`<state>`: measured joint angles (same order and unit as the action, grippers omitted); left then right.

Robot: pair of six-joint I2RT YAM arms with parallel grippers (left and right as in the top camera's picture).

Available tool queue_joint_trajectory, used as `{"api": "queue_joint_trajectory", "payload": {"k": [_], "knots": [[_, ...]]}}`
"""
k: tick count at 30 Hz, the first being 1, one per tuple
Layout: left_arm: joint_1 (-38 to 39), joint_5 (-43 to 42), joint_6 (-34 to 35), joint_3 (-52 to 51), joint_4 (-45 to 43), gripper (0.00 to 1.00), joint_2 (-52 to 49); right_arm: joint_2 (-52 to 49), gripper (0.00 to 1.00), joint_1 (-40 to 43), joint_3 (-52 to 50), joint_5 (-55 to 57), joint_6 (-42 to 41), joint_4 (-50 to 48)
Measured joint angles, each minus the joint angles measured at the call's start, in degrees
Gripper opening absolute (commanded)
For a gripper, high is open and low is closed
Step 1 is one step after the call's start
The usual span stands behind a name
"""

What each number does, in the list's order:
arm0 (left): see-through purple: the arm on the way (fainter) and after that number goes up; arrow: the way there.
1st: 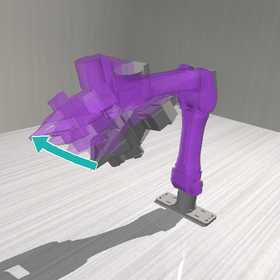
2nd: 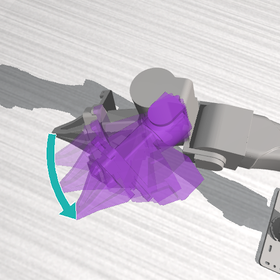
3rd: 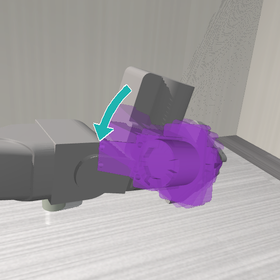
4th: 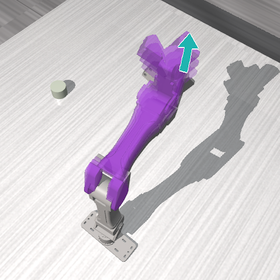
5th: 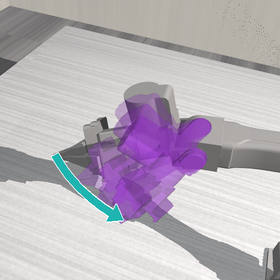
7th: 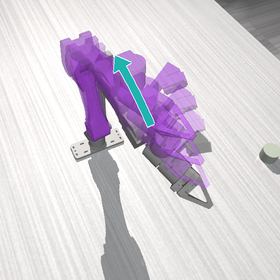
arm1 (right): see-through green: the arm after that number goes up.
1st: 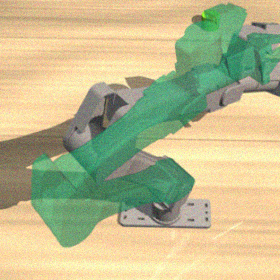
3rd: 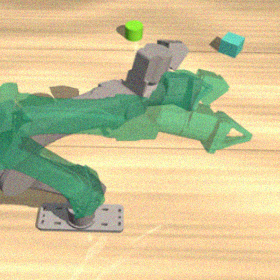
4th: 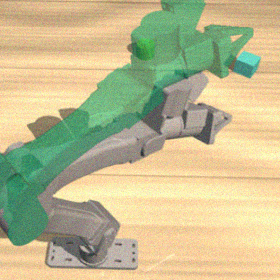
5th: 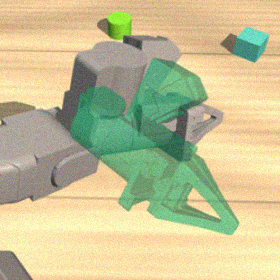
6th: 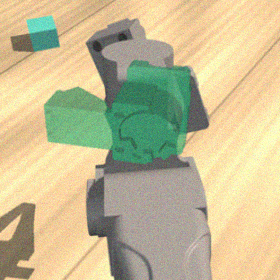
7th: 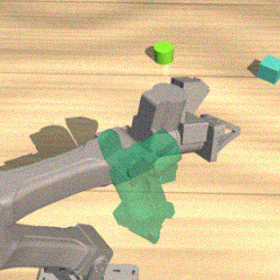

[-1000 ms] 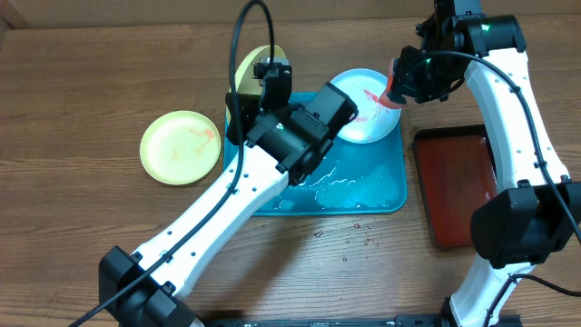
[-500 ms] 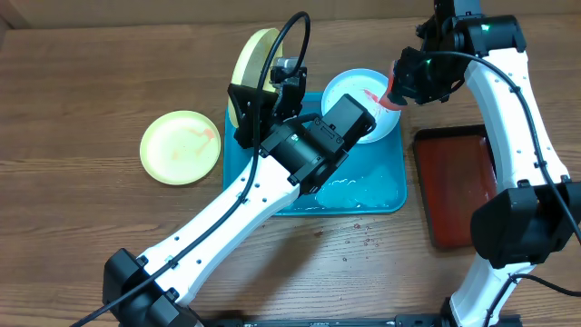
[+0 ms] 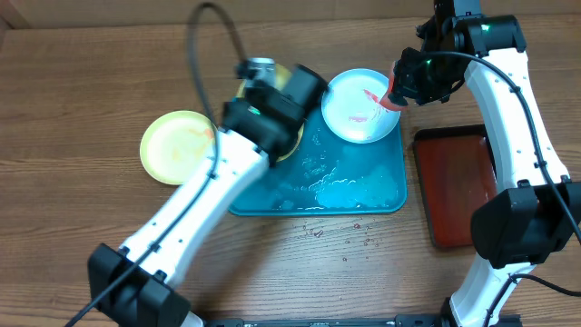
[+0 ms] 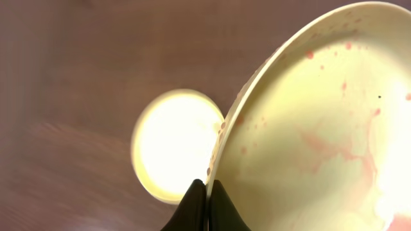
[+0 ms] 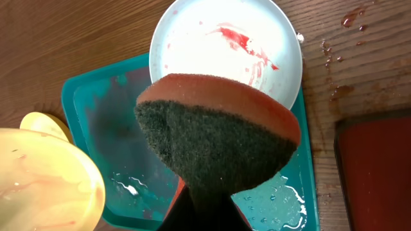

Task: Clean dirty plates on tray and stack at the side
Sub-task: 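Lift the second yellow plate with the left gripper and carry it left, then set the yellow plate onto the first yellow plate left of tray, release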

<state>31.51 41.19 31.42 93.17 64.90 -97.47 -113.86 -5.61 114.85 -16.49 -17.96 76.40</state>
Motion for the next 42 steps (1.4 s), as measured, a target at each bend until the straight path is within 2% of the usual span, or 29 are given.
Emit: {"api": "queue_joint_trajectory", "payload": {"k": [4, 8, 13, 20, 28, 32, 36, 39, 42], "knots": [[-9.8, -13.5, -1.7, 0.0, 1.4, 0.05, 0.0, 0.0, 0.04, 0.0, 0.0, 0.0, 0.0, 0.0], [-22.9, -26.9, -5.5, 0.0, 2.1, 0.04, 0.0, 0.0, 0.04, 0.0, 0.0, 0.0, 0.0, 0.1], [-40.0, -37.8, -9.9, -2.1, 1.0, 0.04, 0.1, 0.0, 0.04, 0.0, 0.0, 0.0, 0.0, 0.1], [-54.8, -49.8, -13.9, -16.2, -12.0, 0.04, 0.5, 0.0, 0.04, 0.0, 0.0, 0.0, 0.0, -0.1], [-57.4, -53.3, -12.9, -31.8, -30.2, 0.06, 0.6, 0.0, 0.04, 0.0, 0.0, 0.0, 0.0, -0.3], [-57.4, -53.7, -12.1, -34.0, -34.4, 0.21, 0.6, 0.0, 0.04, 0.0, 0.0, 0.0, 0.0, -0.3], [-57.4, -54.2, -12.0, -34.2, -36.0, 0.48, 0.6, 0.0, 0.04, 0.0, 0.0, 0.0, 0.0, -0.3], [-57.4, -54.7, -11.7, -34.2, -36.1, 0.51, 0.6, 0.0, 0.04, 0.0, 0.0, 0.0, 0.0, -0.3], [-57.4, -55.8, -11.7, -33.9, -34.9, 0.47, 0.6, 0.0, 0.04, 0.0, 0.0, 0.0, 0.0, -0.3]]}}
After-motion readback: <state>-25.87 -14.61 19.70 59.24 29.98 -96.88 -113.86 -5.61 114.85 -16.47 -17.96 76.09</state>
